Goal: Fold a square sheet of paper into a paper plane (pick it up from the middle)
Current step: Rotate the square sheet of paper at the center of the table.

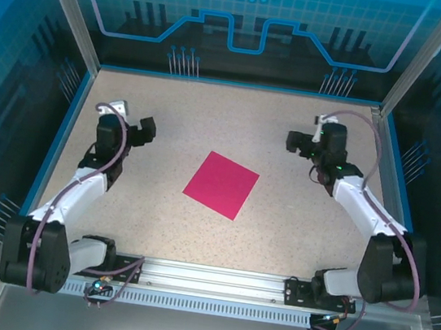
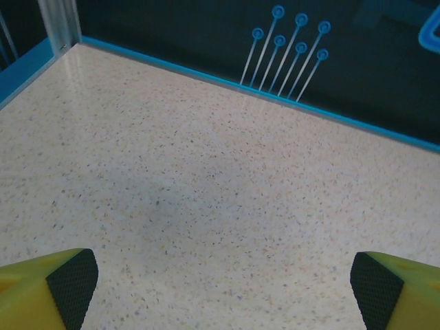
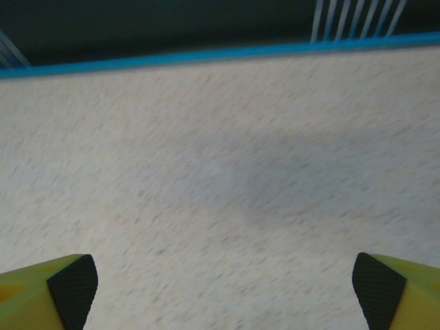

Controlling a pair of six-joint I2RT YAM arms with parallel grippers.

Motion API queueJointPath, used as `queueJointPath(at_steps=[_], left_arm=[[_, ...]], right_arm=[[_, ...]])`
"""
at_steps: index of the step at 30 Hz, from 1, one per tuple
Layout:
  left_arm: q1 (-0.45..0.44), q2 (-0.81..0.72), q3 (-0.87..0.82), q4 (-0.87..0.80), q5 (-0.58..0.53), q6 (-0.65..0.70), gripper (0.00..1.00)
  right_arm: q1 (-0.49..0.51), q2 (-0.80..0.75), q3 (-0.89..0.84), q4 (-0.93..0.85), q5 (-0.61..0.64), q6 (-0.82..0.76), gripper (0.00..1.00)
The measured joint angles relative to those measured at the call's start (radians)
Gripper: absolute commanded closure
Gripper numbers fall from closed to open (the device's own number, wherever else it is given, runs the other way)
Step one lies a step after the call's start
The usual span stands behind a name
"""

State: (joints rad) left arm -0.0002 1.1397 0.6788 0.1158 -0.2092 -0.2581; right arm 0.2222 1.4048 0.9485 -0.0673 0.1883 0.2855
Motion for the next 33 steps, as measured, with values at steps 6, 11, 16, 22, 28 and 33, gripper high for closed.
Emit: queueJointPath(at_steps=[6, 11, 16, 22, 28, 33], left_arm=[[0.0, -0.048, 0.132, -0.288, -0.008, -0.085, 0.02], [0.0, -0.098, 0.189, -0.46, 0.008, -0.111, 0.01], [-0.001, -0.111, 0.202, -0.546, 0.036, -0.109, 0.02], [-0.001, -0.1, 0.202, -0.587, 0.076, -0.106, 0.02], [-0.001, -0.083, 0.203, -0.608, 0.09, -0.106, 0.02], [-0.001, -0.083, 0.203, -0.609, 0.095, -0.106, 0.02]], right_arm=[[0.222, 0.203, 0.175, -0.199, 0.013, 0.067, 0.01], [0.375, 0.369, 0.328, -0.317, 0.01, 0.07, 0.01], [0.47, 0.518, 0.456, -0.391, -0.018, 0.054, 0.02], [0.499, 0.623, 0.529, -0.431, -0.113, 0.064, 0.02], [0.497, 0.696, 0.589, -0.443, -0.161, 0.093, 0.02], [0.479, 0.726, 0.596, -0.447, -0.18, 0.132, 0.02]])
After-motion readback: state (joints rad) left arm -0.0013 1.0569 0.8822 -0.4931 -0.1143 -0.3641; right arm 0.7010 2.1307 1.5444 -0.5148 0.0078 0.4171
